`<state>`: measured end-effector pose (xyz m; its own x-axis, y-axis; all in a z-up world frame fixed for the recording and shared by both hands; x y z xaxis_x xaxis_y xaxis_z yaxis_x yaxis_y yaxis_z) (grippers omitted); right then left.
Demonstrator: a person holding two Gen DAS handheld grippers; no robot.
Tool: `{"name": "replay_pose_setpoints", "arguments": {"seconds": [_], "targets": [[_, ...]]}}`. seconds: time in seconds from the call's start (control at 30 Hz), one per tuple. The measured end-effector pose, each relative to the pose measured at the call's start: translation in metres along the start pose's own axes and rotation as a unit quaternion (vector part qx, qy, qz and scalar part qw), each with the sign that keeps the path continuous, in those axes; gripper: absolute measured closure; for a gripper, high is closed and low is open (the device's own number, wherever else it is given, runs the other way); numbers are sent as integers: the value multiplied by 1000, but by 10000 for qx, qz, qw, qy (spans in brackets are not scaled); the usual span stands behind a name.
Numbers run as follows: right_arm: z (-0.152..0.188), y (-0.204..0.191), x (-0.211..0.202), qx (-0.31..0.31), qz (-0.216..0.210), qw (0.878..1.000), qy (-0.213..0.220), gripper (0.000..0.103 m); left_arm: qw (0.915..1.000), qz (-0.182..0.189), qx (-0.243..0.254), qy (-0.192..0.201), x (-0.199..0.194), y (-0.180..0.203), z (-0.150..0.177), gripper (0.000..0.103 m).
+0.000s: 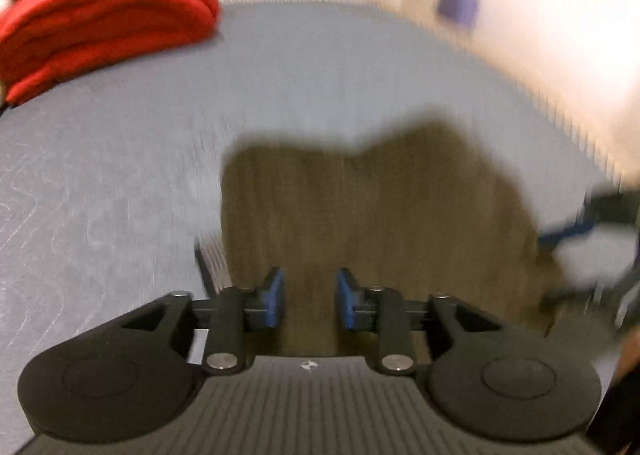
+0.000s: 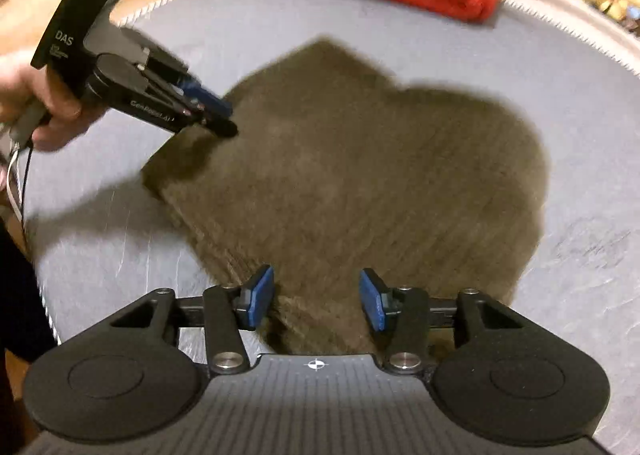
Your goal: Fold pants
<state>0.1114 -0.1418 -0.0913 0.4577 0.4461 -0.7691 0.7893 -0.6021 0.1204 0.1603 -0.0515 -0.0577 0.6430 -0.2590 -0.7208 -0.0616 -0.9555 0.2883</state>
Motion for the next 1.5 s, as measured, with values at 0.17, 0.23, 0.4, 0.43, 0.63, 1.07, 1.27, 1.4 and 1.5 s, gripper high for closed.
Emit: {"name": "replay_pose_setpoints", "arguments": {"seconds": [0.17,0.23,0.4,0.43,0.63,1.07,1.27,1.4,1.5], "targets": [[16,24,9,366,389,9977,-417,32,9850,78,-1531,799,8,-37,-33,40],[36,16,25,111,411,9949,-918,33,9758,150,-2005,854,20,-49,-40,30],[38,12,23,149,435,9953,-849,33,9612,375,-2665,598,50,-62,-46,28],[39,12,23,132,442,9954,-839,33,9607,394,-2698,527,57,-63,-46,28],[31,21,11,279,436,9963,-688,34,9743,571,-2063,708,60,-52,-60,76],[-24,132,9,2567,1812,9447,932,31,9809,-726,-972,1521,-14,-63,-71,52],[-1,167,75,2973,2018,9331,159,51,9964,-815,164,185,27,-50,-20,60],[6,175,93,2907,2214,9308,60,53,9964,-695,-458,-133,29,-72,-10,56],[8,184,102,2692,2782,9217,-236,54,9977,-618,-90,269,-4,-53,-21,57]]}}
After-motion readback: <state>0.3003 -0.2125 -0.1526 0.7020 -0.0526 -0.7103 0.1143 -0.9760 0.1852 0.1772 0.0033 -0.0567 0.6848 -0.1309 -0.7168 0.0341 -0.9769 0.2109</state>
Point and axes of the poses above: each gripper's, at about its wrist camera, not at the fingertips, and x roughly the way its jaws point, y to its right, z to its underside, the point moved 10 cm from there along x, roughly the way its jaws point, and after that the axes turned 14 degrees about -x, right-handed, at the moved point
